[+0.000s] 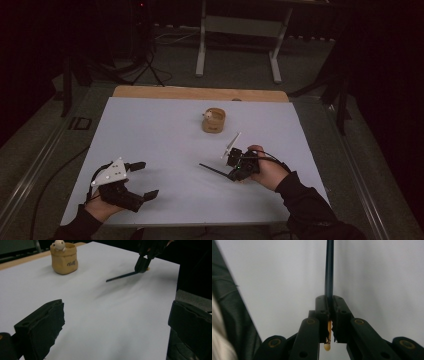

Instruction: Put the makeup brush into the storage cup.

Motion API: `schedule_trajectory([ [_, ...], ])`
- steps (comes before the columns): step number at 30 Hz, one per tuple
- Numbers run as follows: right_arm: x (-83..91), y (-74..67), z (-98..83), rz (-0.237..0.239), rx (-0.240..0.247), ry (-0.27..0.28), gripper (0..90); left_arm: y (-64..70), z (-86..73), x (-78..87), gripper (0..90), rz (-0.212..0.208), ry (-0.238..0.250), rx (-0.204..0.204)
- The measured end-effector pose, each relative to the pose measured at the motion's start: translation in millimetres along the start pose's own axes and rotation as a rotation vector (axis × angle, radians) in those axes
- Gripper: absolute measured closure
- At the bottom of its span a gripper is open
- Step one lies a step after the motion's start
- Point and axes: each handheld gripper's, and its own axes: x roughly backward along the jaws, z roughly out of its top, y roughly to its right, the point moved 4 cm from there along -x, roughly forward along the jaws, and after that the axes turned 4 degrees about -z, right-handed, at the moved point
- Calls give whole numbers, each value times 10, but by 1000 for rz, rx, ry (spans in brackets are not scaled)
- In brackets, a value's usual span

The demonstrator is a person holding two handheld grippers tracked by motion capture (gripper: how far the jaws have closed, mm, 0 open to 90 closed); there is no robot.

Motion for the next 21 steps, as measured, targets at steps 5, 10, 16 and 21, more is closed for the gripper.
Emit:
schedule_trajectory([
  [5,-10,-3,67,31,15,-21,839,42,97,-131,19,1,-59,-66],
  [10,-8,-18,120,62,33,-28,839,84,178,-257,31,1,-97,-137],
  [16,20,-30,178,112,39,-25,839,133,271,-379,83,4,-119,-219],
  [21,22,-50,207,131,46,-48,839,165,367,-466,153,-16,-140,-269],
])
